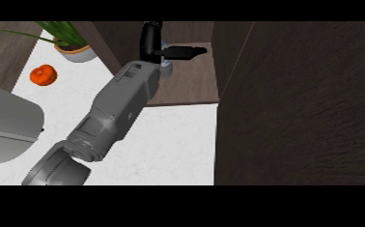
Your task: Pick up the bottled water, place it into the cabinet and close the cabinet
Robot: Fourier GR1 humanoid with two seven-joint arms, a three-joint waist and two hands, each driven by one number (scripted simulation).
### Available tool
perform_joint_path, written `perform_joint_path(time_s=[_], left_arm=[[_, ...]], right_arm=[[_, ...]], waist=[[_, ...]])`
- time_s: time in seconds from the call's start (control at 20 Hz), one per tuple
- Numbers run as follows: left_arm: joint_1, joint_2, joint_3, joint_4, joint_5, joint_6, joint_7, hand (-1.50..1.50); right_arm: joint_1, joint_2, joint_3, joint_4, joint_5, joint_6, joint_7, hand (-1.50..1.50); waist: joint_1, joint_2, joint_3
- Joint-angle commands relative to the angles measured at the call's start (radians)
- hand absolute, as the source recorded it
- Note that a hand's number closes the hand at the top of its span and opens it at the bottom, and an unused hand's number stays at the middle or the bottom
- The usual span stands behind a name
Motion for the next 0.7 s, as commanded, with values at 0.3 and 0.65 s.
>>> perform_joint_path(time_s=[0.3,0.65], left_arm=[[0.183,-0.016,-0.102,-0.212,0.045,-0.010,0.015,-1.50],[0.368,-0.016,-0.266,-0.491,0.147,-0.078,0.064,-1.50]], right_arm=[[0.069,0.022,0.083,-0.132,0.021,-0.023,0.056,-1.50],[-0.008,0.026,0.090,-0.111,0.019,-0.063,0.112,-1.50]], waist=[[0.027,-0.021,0.000],[0.038,-0.020,0.000]])
